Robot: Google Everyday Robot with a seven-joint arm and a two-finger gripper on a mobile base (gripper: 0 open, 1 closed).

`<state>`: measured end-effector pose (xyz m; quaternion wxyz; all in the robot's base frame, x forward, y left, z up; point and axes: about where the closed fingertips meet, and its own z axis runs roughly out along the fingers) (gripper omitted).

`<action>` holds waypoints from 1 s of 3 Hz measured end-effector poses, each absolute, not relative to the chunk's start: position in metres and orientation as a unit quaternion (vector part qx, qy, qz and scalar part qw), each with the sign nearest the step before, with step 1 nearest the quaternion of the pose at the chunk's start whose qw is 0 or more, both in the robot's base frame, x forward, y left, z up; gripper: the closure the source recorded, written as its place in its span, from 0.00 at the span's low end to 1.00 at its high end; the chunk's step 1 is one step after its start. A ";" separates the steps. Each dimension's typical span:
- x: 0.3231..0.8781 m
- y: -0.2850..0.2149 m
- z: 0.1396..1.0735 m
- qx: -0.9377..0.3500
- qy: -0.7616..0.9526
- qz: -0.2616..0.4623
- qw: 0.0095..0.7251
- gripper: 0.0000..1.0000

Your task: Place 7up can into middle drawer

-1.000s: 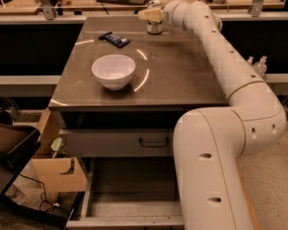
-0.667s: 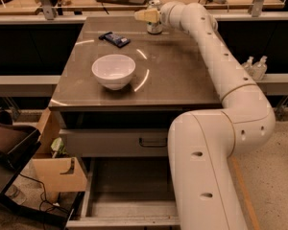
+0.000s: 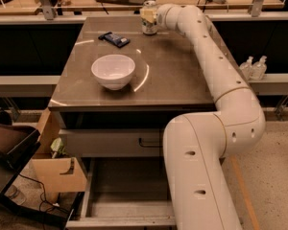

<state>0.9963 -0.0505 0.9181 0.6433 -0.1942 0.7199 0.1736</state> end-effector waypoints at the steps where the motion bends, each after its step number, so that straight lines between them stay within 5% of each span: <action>1: 0.997 -0.048 0.916 -0.195 0.720 0.175 0.642 0.73; 2: 0.997 -0.045 0.914 -0.196 0.721 0.176 0.641 0.96; 3: 0.997 -0.043 0.913 -0.197 0.721 0.177 0.641 1.00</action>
Offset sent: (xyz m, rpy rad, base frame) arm 0.0004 0.0024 -0.0015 0.0000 0.0018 0.0025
